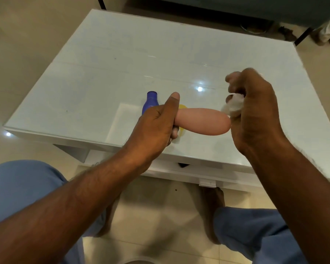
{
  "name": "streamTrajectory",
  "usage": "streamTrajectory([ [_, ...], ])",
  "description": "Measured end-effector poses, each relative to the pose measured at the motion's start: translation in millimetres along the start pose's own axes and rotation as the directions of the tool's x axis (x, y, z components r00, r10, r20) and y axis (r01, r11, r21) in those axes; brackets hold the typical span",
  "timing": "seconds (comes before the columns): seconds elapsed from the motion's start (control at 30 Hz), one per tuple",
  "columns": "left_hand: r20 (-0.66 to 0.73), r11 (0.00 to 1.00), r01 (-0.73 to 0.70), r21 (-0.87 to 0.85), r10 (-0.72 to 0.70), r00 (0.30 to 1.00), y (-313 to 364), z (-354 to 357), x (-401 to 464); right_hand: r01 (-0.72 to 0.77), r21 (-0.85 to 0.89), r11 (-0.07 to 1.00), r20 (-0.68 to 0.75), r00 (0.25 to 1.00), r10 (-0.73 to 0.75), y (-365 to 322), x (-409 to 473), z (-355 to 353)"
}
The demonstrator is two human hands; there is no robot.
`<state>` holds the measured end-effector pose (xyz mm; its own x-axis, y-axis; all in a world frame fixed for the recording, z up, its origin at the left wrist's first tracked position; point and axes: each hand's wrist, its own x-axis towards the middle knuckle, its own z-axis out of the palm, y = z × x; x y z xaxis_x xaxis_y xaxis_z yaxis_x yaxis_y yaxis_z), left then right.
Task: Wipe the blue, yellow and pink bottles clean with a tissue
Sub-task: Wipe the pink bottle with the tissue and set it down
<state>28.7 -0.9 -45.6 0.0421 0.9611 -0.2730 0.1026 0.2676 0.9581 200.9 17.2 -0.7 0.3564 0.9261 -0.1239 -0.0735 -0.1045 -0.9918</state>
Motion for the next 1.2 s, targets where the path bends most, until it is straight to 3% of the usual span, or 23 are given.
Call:
streamTrajectory([
  [0.13,-0.001,0.999,-0.021,0.026,0.021,1.0,0,-1,0,0.112,-0.162,0.981,0.078,0.992,-0.1,7,-1,0],
  [0.43,-0.037,0.999,-0.027,-0.046,0.025,0.999,1,-5,1,0.14,-0.056,0.989,0.043,0.989,-0.138,10,0,-1],
  [0.53,-0.106,0.996,-0.018,-0.084,0.009,0.994,2,-9,4,0.265,-0.158,0.951,0.104,0.962,-0.251,9,-2,-2],
  [0.67,-0.113,0.997,-0.002,-0.081,-0.007,0.994,1,-9,5,0.487,-0.426,0.763,0.285,0.872,-0.398,12,-9,2],
  [0.8,-0.103,1.0,-0.012,-0.025,0.009,0.995,-2,-3,3,0.697,-0.441,0.565,0.497,0.714,-0.493,18,-21,9],
  [0.9,-0.111,1.0,-0.006,-0.015,0.004,0.994,-4,-2,4,0.786,-0.478,0.393,0.63,0.618,-0.471,19,-24,11],
  [1.0,-0.107,1.0,-0.026,0.014,0.027,0.994,-5,-2,2,0.721,-0.587,0.367,0.595,0.692,-0.409,20,-21,11],
  [1.13,-0.114,0.999,-0.044,0.031,0.048,0.992,-1,-3,3,0.537,-0.757,0.372,0.419,0.836,-0.354,20,-8,1],
  [1.2,-0.109,0.998,-0.044,0.033,0.047,0.993,0,-3,4,0.499,-0.765,0.406,0.378,0.859,-0.344,21,-6,-1],
])
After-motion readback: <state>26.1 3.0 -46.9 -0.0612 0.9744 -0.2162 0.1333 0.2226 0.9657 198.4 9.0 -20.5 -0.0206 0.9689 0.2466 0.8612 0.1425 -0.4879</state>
